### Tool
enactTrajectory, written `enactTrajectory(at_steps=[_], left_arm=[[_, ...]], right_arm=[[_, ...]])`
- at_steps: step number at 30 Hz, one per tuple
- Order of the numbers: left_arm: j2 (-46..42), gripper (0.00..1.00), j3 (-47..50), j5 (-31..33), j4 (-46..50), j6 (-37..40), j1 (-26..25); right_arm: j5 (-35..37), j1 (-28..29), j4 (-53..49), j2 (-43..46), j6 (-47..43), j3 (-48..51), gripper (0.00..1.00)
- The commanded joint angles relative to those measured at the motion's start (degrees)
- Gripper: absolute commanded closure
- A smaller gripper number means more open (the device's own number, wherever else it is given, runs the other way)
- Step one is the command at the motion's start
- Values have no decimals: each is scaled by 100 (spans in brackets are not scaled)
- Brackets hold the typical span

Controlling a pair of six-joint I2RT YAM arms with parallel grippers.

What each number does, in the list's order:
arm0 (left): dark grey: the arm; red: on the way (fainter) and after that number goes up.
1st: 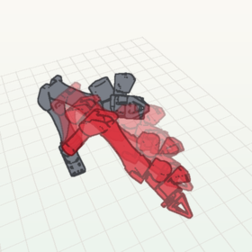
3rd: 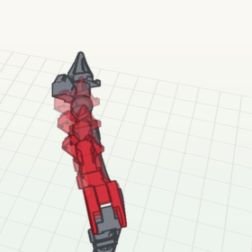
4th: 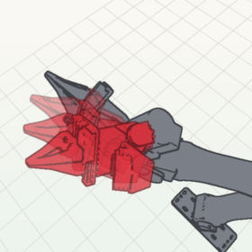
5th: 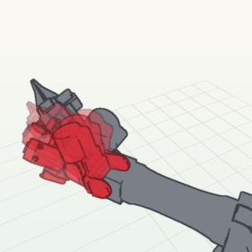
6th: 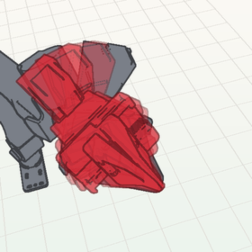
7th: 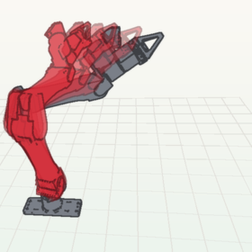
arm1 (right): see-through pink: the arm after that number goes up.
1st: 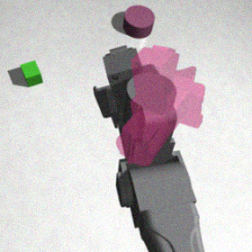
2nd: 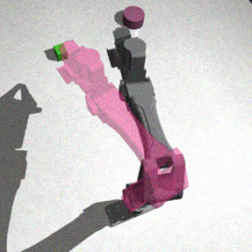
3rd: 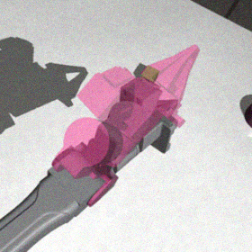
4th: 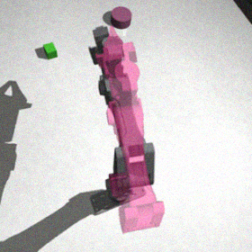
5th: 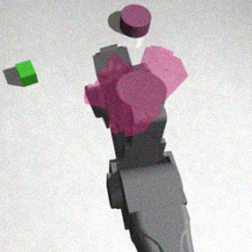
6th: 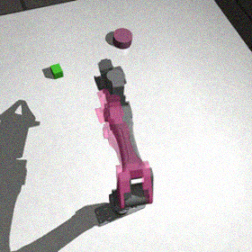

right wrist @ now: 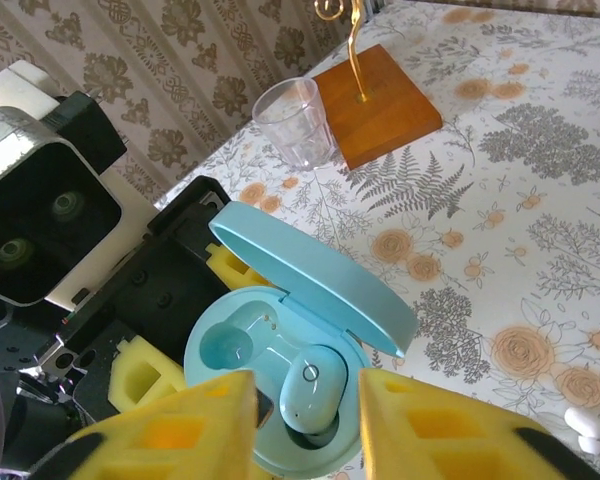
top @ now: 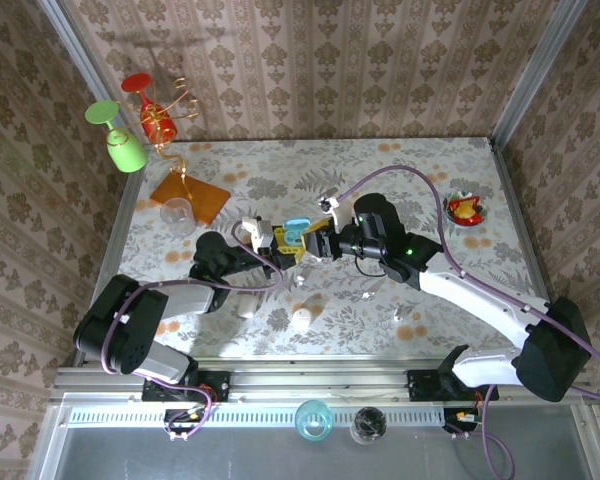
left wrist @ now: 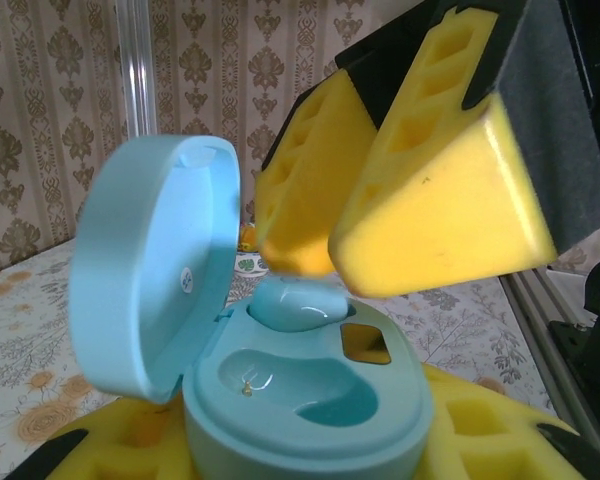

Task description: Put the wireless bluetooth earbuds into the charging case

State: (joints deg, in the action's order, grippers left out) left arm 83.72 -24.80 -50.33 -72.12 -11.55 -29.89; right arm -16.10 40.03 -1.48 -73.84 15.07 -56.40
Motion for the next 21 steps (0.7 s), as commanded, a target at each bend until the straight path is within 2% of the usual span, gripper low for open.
enactTrajectory(at_steps=[1, 6, 10, 14, 17, 19, 21], left_arm=[[-155, 72, -38, -21, -172, -25, 27], [-179, 73, 9, 4, -167, -14, 36], [-224, 73, 36, 22, -171, -9, 45], [-252, 72, 36, -4, -171, -14, 45], [-234, 72, 18, -24, -171, -14, 40], [-227, 72, 10, -41, -171, -24, 45], [-227, 72, 10, -49, -171, -24, 45]], right_arm=[[249, 23, 107, 344, -11, 93, 58], [824, -216, 414, 1023, 355, 673, 43], [1030, -1067, 384, 1329, 1282, 1295, 40], [1898, -1597, -945, 1111, 1827, 1166, 39], [2089, -2128, -1852, 628, 2519, 1012, 40], [2020, -2367, -2014, 296, 2821, 1058, 40], [1852, -2459, -1689, -30, 2873, 1281, 40]])
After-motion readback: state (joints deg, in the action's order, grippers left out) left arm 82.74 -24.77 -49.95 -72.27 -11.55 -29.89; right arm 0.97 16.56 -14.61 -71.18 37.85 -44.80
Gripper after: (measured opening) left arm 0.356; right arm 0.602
